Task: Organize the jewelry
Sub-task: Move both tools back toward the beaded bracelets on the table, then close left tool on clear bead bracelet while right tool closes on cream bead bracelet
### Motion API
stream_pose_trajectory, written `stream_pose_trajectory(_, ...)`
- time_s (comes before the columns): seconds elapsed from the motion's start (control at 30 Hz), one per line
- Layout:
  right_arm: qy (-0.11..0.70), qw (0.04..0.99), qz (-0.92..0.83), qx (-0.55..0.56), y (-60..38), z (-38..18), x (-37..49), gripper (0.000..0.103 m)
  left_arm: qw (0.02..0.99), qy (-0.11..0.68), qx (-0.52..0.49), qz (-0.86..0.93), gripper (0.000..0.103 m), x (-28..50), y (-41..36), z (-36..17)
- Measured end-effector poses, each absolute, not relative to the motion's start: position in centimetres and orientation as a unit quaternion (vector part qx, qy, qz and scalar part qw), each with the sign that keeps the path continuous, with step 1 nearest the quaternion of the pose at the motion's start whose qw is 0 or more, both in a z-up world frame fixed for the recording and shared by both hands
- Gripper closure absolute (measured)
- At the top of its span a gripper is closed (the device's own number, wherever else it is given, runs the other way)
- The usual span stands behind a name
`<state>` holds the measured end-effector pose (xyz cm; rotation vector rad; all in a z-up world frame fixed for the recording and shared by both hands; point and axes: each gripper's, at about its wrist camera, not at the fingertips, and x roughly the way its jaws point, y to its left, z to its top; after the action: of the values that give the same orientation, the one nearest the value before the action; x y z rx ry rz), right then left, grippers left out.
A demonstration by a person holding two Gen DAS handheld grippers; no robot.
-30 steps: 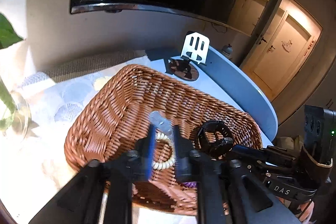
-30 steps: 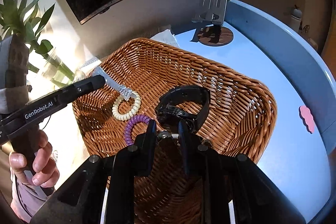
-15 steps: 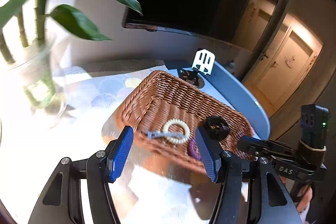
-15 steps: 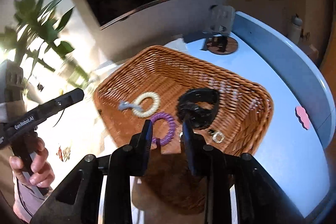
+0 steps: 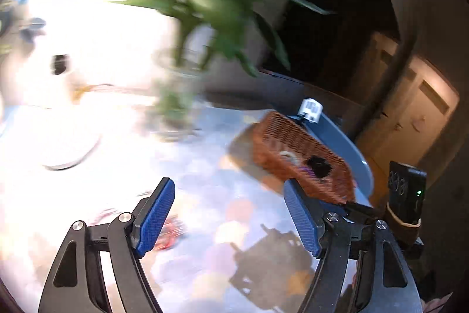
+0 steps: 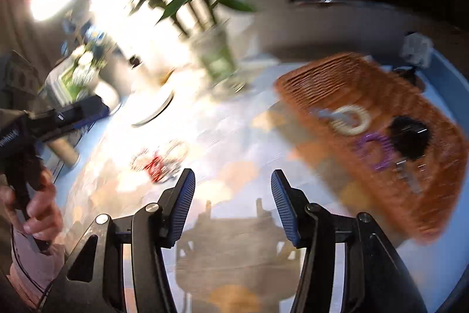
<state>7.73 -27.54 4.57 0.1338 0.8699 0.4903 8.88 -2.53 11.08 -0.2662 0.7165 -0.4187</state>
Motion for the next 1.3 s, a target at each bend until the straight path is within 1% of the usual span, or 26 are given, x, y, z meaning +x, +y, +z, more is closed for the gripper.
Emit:
stream_pose_trajectory(0.2,0.441,0.858,0.258,0.056,-23.1,0.4,7.5,0.046,0.905,0.345,-0.176,-0.175,0.026,5.9,4.1,8.2)
stream_pose_trajectory(0.4,0.46,0.851,0.25,0.033,-21.5,-2.1,7.8,0.046,0.899,0.369,-0.193,-0.137,0.026,5.7,7.7,4.1)
stream_pose_trajectory(0.53,0.463,0.851,0.246,0.029,-21.3,-2.0,8.2,0.046,0.894,0.388,-0.192,-0.115,0.026,6.9,8.5,1.9)
stream_pose_trajectory(0.67,0.496,0.827,0.26,0.045,-21.2,-2.2,9.0,0.046,0.887,0.409,-0.19,-0.098,0.025,8.6,9.4,-0.1)
stream_pose_trajectory(0.77,0.506,0.817,0.271,0.05,-20.6,-0.8,10.2,0.046,0.887,0.42,-0.18,-0.068,0.027,10.1,10.1,-1.0)
stream_pose_trajectory(0.83,0.503,0.821,0.268,0.032,-19.6,0.4,11.4,0.046,0.884,0.429,-0.174,-0.067,0.027,11.2,10.3,-1.3)
stream_pose_trajectory(0.87,0.502,0.823,0.266,0.024,-19.1,0.8,12.2,0.046,0.884,0.435,-0.162,-0.062,0.028,11.7,10.1,-1.4)
stream_pose_trajectory(0.93,0.496,0.826,0.269,0.007,-17.9,1.0,13.8,0.048,0.88,0.451,-0.132,-0.063,0.037,13.1,9.4,-1.8)
stream_pose_trajectory(0.97,0.495,0.826,0.271,0.0,-17.2,0.9,14.6,0.054,0.878,0.458,-0.121,-0.067,0.048,13.6,9.1,-2.1)
stream_pose_trajectory(1.0,0.497,0.824,0.273,-0.003,-16.6,0.6,15.7,0.059,0.876,0.464,-0.114,-0.071,0.053,14.2,8.9,-2.4)
stream_pose_trajectory(1.03,0.501,0.821,0.274,-0.003,-16.1,0.2,16.5,0.061,0.876,0.465,-0.108,-0.073,0.054,14.6,8.7,-2.6)
stream_pose_trajectory(1.1,0.505,0.817,0.278,-0.005,-15.1,-0.7,17.9,0.069,0.879,0.461,-0.095,-0.074,0.055,15.2,8.5,-2.6)
stream_pose_trajectory(1.2,0.506,0.816,0.278,-0.021,-13.8,-1.9,19.2,0.07,0.876,0.463,-0.096,-0.095,0.056,15.9,8.1,-2.6)
stream_pose_trajectory(1.3,0.505,0.815,0.282,-0.035,-12.9,-2.6,19.7,0.07,0.878,0.465,-0.066,-0.094,0.056,16.2,7.2,-2.6)
